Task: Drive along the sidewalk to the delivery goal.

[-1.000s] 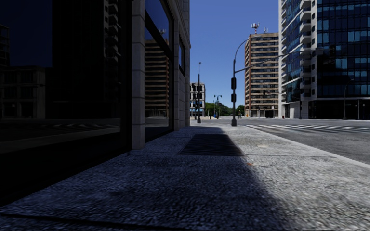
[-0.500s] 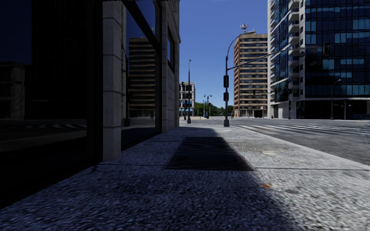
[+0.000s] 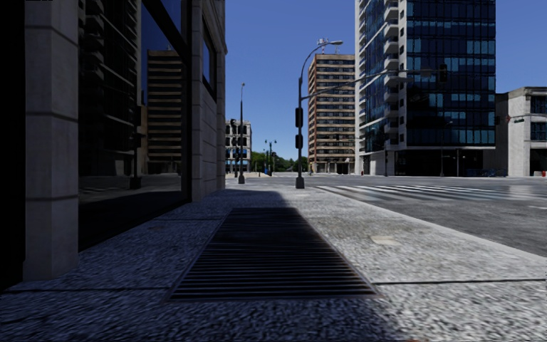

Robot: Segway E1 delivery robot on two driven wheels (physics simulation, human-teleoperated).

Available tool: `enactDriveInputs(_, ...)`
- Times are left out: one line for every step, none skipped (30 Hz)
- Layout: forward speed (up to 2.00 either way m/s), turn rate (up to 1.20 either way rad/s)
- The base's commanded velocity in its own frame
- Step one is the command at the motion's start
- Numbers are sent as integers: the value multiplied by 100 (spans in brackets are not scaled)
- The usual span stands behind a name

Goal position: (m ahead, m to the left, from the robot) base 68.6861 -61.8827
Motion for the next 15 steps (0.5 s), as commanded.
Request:
enactDriveInputs(199,0)
enactDriveInputs(199,0)
enactDriveInputs(199,0)
enactDriveInputs(199,0)
enactDriveInputs(199,0)
enactDriveInputs(199,0)
enactDriveInputs(199,0)
enactDriveInputs(199,0)
enactDriveInputs(199,0)
enactDriveInputs(199,0)
enactDriveInputs(199,0)
enactDriveInputs(199,0)
enactDriveInputs(199,0)
enactDriveInputs(199,0)
enactDriveInputs(199,0)
